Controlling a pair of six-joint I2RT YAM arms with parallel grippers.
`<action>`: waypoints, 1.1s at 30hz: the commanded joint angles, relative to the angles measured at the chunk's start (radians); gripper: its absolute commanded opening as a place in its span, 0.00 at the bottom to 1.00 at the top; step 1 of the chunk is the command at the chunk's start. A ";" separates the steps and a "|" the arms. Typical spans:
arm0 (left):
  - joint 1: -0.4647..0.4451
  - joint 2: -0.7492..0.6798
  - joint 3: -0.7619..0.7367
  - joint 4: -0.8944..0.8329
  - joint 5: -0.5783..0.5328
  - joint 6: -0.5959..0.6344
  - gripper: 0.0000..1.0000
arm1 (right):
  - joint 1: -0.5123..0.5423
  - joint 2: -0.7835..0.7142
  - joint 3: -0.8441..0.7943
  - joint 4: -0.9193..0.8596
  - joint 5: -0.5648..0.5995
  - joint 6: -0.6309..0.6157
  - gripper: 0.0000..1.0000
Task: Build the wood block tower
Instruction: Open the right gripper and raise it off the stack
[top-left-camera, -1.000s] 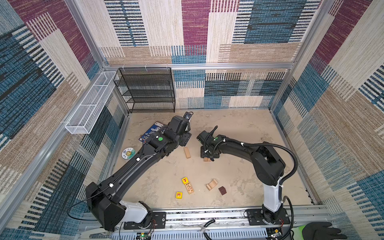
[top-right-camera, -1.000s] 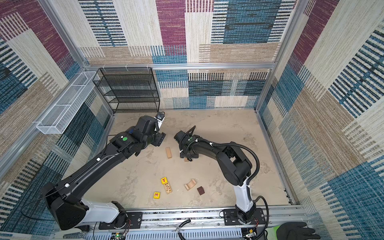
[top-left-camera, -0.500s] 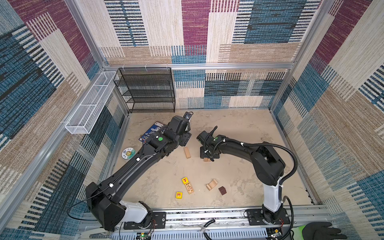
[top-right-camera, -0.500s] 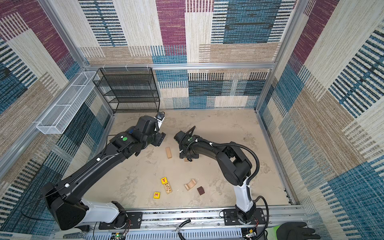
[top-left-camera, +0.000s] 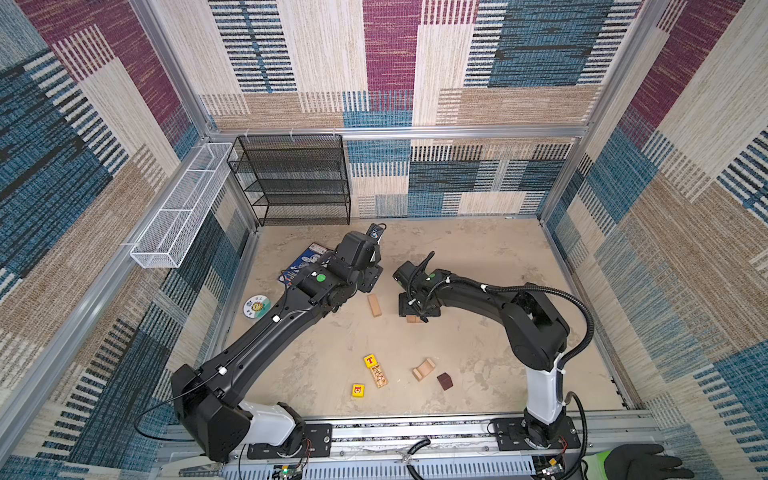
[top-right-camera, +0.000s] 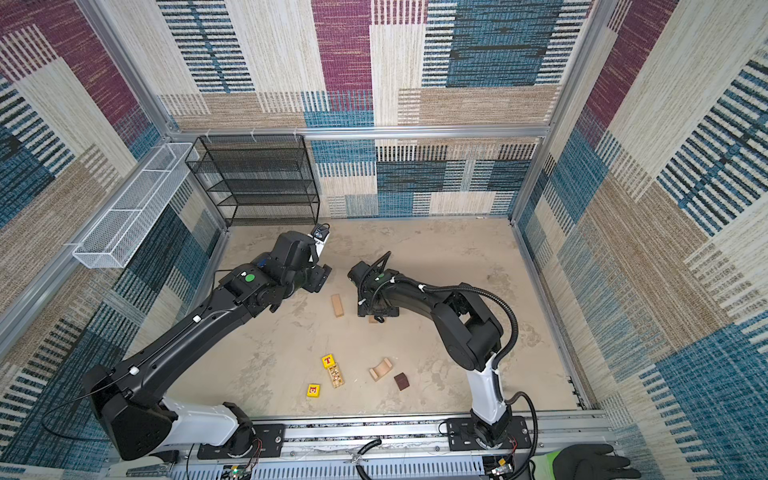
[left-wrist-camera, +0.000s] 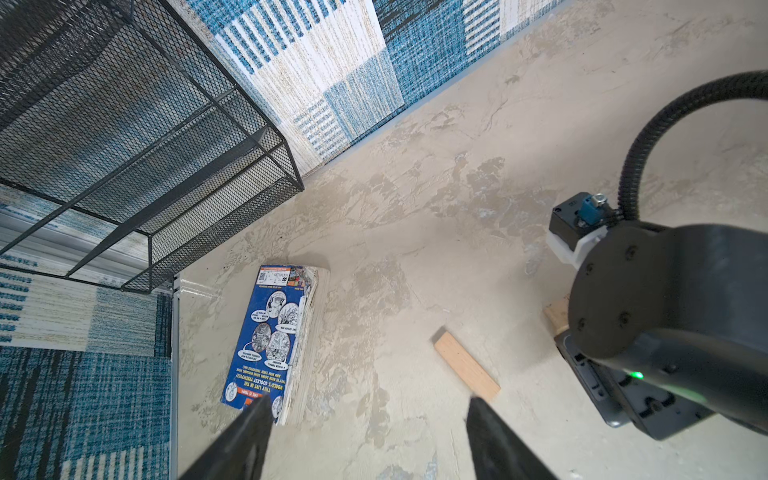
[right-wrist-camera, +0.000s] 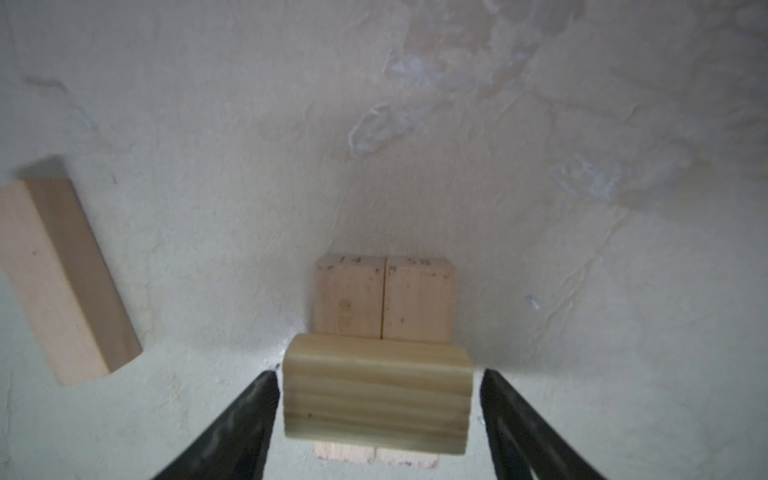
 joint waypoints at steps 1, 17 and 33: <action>0.001 -0.007 -0.001 0.019 -0.016 0.021 0.78 | 0.000 -0.012 0.010 0.002 -0.012 0.001 0.81; 0.001 -0.012 -0.004 0.025 -0.049 0.032 0.78 | -0.001 -0.108 -0.030 0.013 -0.001 -0.007 1.00; 0.005 0.027 0.019 -0.004 0.038 -0.014 0.78 | -0.002 -0.250 -0.089 0.140 0.114 -0.221 0.99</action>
